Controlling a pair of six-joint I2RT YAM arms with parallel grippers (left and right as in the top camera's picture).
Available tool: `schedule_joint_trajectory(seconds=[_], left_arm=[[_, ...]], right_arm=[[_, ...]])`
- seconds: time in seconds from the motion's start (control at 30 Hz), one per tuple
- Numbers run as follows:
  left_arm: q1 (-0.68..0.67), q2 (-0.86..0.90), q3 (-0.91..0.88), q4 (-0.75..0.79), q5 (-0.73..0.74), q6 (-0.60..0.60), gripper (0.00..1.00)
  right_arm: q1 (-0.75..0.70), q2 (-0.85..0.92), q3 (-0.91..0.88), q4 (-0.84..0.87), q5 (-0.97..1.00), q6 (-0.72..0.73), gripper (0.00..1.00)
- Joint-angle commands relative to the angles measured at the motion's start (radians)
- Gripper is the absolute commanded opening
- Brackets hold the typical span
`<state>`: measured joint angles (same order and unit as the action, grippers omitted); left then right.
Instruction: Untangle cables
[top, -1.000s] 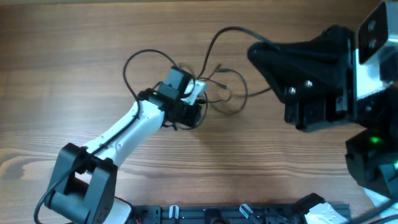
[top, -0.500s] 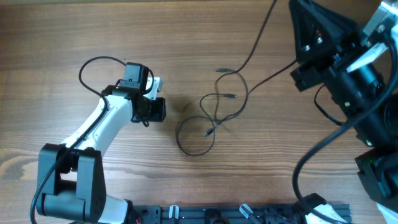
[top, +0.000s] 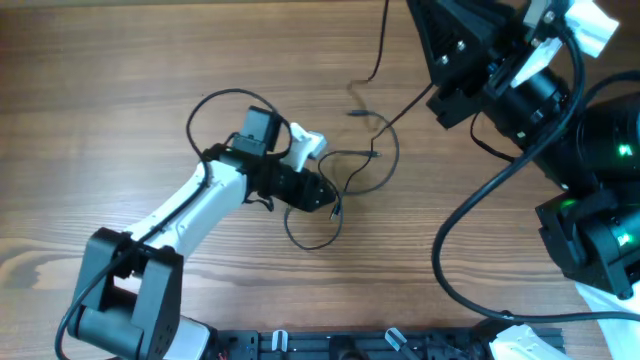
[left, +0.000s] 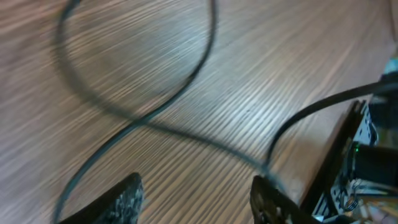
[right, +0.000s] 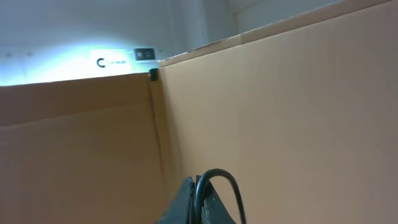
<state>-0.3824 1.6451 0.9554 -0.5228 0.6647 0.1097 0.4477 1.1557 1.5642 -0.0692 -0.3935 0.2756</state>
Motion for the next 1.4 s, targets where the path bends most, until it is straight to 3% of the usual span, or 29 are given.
schedule_joint_trajectory(seconds=[0.0, 0.2, 0.3, 0.53, 0.7, 0.9, 1.0, 1.1, 1.17, 1.37], left_arm=[[-0.057, 0.005, -0.005, 0.07, 0.03, 0.014, 0.58], [-0.082, 0.005, -0.005, 0.179, -0.012, -0.101, 0.51], [-0.082, 0.005, -0.005, 0.209, -0.012, -0.179, 0.41], [-0.096, 0.005, -0.005, 0.227, -0.18, -0.638, 0.45], [-0.109, 0.005, -0.005, 0.246, -0.191, -0.803, 0.38], [-0.113, 0.005, -0.005, 0.243, -0.218, -0.923, 0.24], [-0.125, 0.005, -0.006, 0.242, -0.25, -0.983, 0.21], [-0.132, 0.005, -0.006, 0.241, -0.27, -0.985, 0.15], [-0.119, 0.002, -0.005, 0.243, -0.247, -0.985, 0.04], [-0.095, -0.099, -0.005, 0.231, -0.183, -0.958, 0.04]], right_arm=[[-0.003, -0.015, 0.01, 0.007, -0.08, 0.016, 0.04], [-0.003, -0.039, 0.01, 0.005, -0.122, 0.016, 0.04], [-0.003, -0.047, 0.01, 0.005, -0.125, 0.016, 0.04], [-0.003, -0.048, 0.01, -0.008, -0.125, 0.016, 0.04], [-0.003, -0.05, 0.01, -0.023, -0.125, 0.016, 0.04], [-0.003, -0.056, 0.01, -0.033, -0.125, 0.015, 0.04], [-0.003, -0.056, 0.01, -0.04, -0.124, 0.013, 0.04], [-0.003, -0.056, 0.01, -0.05, -0.123, 0.011, 0.04], [-0.003, -0.056, 0.01, -0.064, -0.107, -0.005, 0.04], [-0.003, -0.053, 0.009, -0.191, 0.074, -0.103, 0.04]])
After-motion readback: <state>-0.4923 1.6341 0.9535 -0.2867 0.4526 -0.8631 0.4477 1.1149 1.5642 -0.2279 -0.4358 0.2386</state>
